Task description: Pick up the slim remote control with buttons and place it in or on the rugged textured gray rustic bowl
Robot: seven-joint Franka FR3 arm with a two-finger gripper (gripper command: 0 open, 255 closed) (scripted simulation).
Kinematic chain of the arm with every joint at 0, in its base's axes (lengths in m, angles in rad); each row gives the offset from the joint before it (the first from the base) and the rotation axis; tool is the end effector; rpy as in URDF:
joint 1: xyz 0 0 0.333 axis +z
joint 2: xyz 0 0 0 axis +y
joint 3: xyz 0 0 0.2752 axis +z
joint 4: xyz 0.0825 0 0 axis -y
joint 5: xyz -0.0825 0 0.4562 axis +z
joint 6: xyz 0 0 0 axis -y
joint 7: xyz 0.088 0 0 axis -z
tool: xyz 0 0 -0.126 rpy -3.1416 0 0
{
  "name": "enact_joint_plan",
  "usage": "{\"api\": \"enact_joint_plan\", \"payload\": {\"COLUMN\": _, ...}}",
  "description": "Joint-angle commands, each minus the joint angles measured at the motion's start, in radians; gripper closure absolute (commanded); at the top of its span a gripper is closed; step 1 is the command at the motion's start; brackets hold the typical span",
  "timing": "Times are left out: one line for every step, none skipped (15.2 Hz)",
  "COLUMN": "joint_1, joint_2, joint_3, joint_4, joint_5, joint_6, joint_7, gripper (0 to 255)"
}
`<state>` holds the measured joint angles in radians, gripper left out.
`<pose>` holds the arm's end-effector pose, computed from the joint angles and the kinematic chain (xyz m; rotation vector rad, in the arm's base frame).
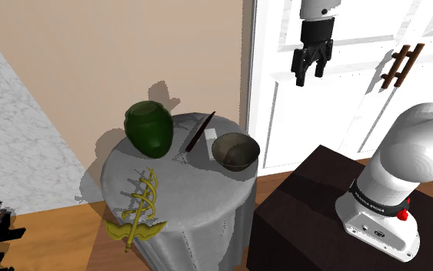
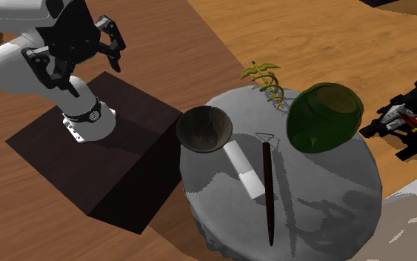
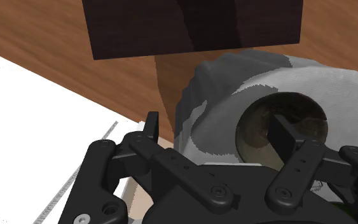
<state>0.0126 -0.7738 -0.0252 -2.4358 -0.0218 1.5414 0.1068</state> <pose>0.4007 -0.0078 0.4923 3.1208 -0.1726 -0.1883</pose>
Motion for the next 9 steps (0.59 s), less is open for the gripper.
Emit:
{"api": "enact_joint_plan", "payload": {"joint_1": 0.0, "joint_2": 0.0, "joint_3": 0.0, "joint_4": 0.0, "joint_5": 0.0, "joint_6": 0.0, "joint_7": 0.0, "gripper": 0}}
{"api": "enact_joint_plan", "payload": {"joint_1": 0.002, "joint_2": 0.019, "joint_3": 0.01, "joint_4": -0.012, "joint_5": 0.008, "joint_6": 0.035, "joint_7": 0.017, "gripper": 0}}
{"api": "enact_joint_plan", "payload": {"joint_1": 0.005, "joint_2": 0.04, "joint_3": 0.02, "joint_4": -0.023, "joint_5": 0.017, "joint_6": 0.071, "joint_7": 0.034, "gripper": 0}}
{"api": "enact_joint_plan", "payload": {"joint_1": 0.007, "joint_2": 0.063, "joint_3": 0.031, "joint_4": -0.033, "joint_5": 0.024, "joint_6": 0.106, "joint_7": 0.05, "gripper": 0}}
{"api": "enact_joint_plan", "payload": {"joint_1": 0.009, "joint_2": 0.087, "joint_3": 0.041, "joint_4": -0.041, "joint_5": 0.031, "joint_6": 0.142, "joint_7": 0.067, "gripper": 0}}
{"api": "enact_joint_plan", "payload": {"joint_1": 0.012, "joint_2": 0.113, "joint_3": 0.051, "joint_4": -0.047, "joint_5": 0.038, "joint_6": 0.177, "joint_7": 0.083, "gripper": 0}}
{"api": "enact_joint_plan", "payload": {"joint_1": 0.014, "joint_2": 0.14, "joint_3": 0.061, "joint_4": -0.052, "joint_5": 0.045, "joint_6": 0.213, "joint_7": 0.099, "gripper": 0}}
{"api": "enact_joint_plan", "payload": {"joint_1": 0.016, "joint_2": 0.168, "joint_3": 0.071, "joint_4": -0.055, "joint_5": 0.05, "joint_6": 0.248, "joint_7": 0.115, "gripper": 0}}
{"api": "enact_joint_plan", "payload": {"joint_1": 0.018, "joint_2": 0.198, "joint_3": 0.08, "joint_4": -0.057, "joint_5": 0.055, "joint_6": 0.283, "joint_7": 0.131, "gripper": 0}}
